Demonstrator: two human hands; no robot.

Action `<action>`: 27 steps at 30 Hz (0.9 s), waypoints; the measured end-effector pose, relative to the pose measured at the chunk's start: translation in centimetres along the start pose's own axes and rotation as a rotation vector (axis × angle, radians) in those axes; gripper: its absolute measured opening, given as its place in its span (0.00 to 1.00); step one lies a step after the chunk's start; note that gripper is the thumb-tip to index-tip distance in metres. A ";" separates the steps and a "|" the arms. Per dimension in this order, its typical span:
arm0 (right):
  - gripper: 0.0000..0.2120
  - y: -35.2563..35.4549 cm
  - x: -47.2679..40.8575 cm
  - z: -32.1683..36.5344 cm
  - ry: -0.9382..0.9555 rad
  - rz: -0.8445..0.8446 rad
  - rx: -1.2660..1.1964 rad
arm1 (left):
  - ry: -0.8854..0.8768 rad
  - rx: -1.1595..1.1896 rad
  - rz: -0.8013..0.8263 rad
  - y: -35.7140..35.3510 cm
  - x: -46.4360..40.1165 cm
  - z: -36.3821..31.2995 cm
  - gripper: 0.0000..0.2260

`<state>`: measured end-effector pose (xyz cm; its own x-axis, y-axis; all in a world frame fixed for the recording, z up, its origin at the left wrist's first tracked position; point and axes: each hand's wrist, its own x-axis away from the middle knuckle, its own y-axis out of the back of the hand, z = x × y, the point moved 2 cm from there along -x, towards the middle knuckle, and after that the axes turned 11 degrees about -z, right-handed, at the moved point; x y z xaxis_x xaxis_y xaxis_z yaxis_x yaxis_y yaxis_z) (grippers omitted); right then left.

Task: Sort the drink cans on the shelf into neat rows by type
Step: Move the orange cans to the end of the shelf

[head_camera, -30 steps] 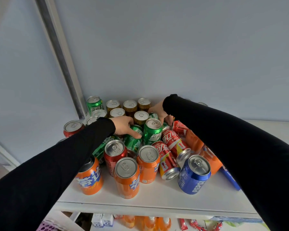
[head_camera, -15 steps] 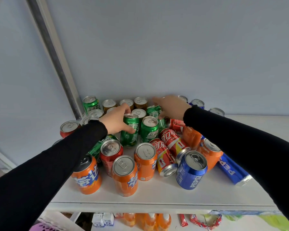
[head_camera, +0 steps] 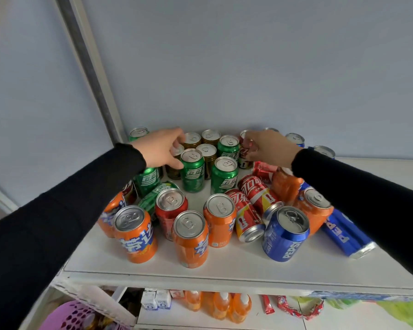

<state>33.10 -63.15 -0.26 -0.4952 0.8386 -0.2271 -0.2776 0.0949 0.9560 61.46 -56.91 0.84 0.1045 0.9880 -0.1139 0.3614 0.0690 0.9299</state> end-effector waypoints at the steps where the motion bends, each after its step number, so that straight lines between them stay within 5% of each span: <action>1: 0.09 0.4 0.4 -0.1 0.016 0.086 0.035 | -0.004 -0.063 0.046 0.6 0.2 0.4 0.23; 6: 0.20 -0.1 2.0 0.0 0.000 0.407 0.005 | -0.134 -0.421 0.275 -0.3 1.3 -0.1 0.21; 14: 0.34 -1.1 1.8 0.7 -0.014 0.654 0.054 | -0.189 -0.697 0.542 -1.8 1.5 -1.0 0.23; 22: 0.30 -1.0 2.3 0.2 -0.008 0.507 0.058 | -0.281 -0.495 0.351 -1.6 1.7 0.5 0.14; 27: 0.23 0.3 3.4 0.3 0.048 0.172 0.041 | -0.352 -0.340 0.090 -0.6 2.8 1.5 0.19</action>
<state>31.57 -60.12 -0.65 -0.5711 0.8181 -0.0675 -0.1522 -0.0247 0.9880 62.87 -54.43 -0.57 0.4492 0.8895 -0.0842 0.0197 0.0844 0.9962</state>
